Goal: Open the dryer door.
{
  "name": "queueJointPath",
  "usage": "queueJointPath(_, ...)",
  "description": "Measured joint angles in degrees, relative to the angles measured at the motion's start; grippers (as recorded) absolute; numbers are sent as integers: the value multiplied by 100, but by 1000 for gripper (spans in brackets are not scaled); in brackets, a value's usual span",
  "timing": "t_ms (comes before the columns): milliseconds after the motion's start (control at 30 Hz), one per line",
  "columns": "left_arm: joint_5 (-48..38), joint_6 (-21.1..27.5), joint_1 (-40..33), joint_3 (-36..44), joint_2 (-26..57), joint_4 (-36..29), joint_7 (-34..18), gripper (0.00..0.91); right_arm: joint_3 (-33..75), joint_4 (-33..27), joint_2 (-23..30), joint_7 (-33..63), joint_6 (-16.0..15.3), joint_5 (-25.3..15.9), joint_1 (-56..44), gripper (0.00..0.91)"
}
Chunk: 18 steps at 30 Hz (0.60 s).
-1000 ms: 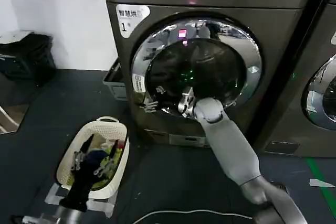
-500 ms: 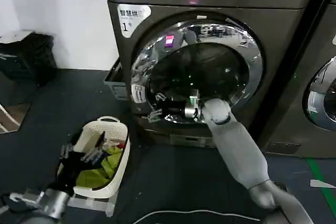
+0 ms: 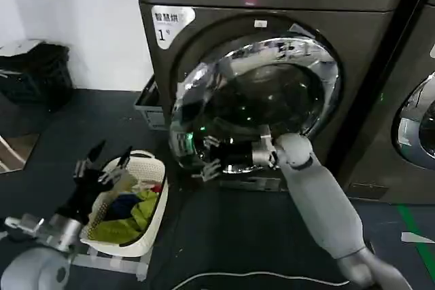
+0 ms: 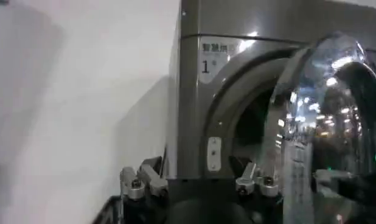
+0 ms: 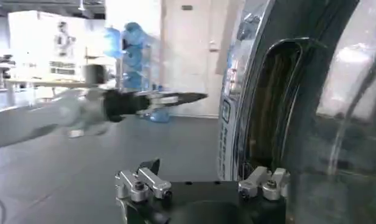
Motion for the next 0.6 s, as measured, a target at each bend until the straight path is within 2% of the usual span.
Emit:
queueJointPath(367,-811,347,-450,231,641,196,-120,907,218,662,-338,-321,8,187,-508,907)
queueJointPath(600,-869,449,-757,460,892,376,-92,907,420,1020,-609,-528,6,366,-884,907)
